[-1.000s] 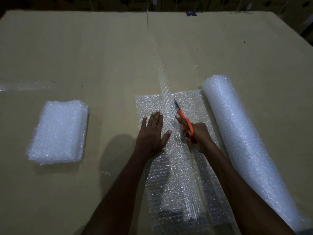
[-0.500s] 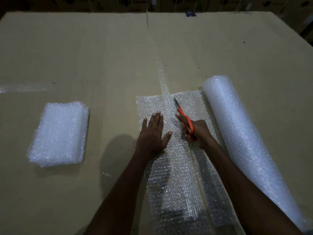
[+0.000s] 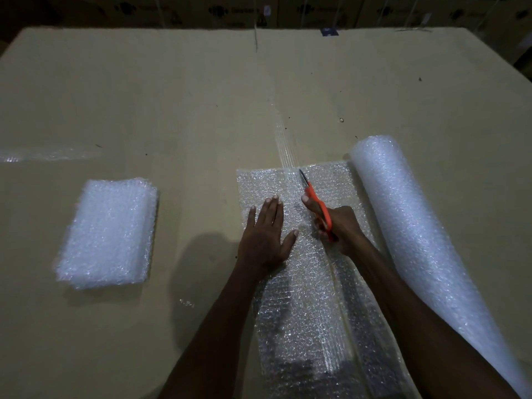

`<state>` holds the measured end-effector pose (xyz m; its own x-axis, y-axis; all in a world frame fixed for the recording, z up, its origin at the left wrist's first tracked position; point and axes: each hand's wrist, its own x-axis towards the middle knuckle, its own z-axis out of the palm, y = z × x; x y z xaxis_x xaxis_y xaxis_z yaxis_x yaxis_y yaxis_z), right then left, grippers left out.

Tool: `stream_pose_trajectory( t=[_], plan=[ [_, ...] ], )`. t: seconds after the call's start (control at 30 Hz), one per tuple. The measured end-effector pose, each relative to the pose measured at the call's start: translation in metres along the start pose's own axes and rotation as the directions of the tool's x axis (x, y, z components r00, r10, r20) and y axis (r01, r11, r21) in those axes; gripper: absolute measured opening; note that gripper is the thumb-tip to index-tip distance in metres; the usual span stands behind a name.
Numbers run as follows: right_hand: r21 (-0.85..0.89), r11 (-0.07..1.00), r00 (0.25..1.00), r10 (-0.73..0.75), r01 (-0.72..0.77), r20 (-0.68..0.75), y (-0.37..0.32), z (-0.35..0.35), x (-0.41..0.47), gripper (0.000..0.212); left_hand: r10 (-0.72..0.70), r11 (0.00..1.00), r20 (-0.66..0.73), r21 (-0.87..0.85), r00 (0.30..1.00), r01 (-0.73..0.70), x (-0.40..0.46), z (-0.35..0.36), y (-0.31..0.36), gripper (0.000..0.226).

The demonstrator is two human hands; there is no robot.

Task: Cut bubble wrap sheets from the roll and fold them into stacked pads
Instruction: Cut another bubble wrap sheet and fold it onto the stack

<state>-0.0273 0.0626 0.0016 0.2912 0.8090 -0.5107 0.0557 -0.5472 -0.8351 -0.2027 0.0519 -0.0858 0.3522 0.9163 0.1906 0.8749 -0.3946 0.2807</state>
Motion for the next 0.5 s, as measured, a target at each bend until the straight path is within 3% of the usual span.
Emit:
stream_pose_trajectory(
  t=[0.5],
  plan=[
    [-0.028, 1.0, 1.0, -0.003, 0.003, -0.003, -0.007, 0.001, 0.006, 0.054, -0.014, 1.0, 0.016, -0.022, 1.0, 0.014, 0.001, -0.001, 0.0, 0.075]
  ],
)
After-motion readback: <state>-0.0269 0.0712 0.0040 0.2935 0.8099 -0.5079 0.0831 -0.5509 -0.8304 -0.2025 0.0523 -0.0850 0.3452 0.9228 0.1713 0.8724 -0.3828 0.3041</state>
